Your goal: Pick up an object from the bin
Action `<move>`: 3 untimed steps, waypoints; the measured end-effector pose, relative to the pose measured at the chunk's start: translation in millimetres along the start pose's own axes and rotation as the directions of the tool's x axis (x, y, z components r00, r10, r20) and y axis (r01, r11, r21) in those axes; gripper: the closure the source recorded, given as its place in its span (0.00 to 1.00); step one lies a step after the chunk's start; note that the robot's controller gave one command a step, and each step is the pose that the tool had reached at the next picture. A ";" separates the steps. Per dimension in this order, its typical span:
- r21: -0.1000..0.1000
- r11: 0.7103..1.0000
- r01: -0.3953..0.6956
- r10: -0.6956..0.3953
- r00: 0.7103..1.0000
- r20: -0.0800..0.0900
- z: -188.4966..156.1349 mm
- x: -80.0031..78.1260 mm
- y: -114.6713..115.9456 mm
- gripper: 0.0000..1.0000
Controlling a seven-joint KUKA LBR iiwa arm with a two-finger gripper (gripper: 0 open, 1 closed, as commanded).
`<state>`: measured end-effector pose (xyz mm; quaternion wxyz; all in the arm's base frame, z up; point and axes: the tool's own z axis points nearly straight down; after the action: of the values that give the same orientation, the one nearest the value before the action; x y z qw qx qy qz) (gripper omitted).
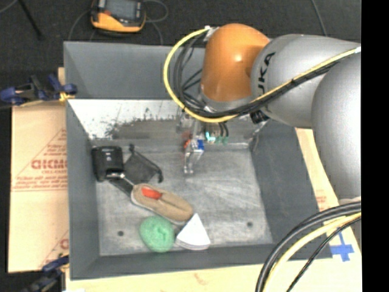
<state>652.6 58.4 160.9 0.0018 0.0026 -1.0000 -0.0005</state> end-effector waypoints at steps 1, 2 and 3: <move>0.000 1.000 -0.001 0.001 1.000 0.008 -4.8 -1.9 -0.1 0.00; 0.002 0.999 0.041 -0.041 0.999 0.015 36.1 32.5 17.1 0.00; 0.000 1.000 0.018 -0.018 1.000 0.002 66.9 46.0 32.9 0.00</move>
Offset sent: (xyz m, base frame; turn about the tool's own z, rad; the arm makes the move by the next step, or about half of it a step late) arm -0.0622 0.0334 -0.0707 -0.0791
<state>606.2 91.1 94.3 0.0007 0.0118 -0.9999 -0.0005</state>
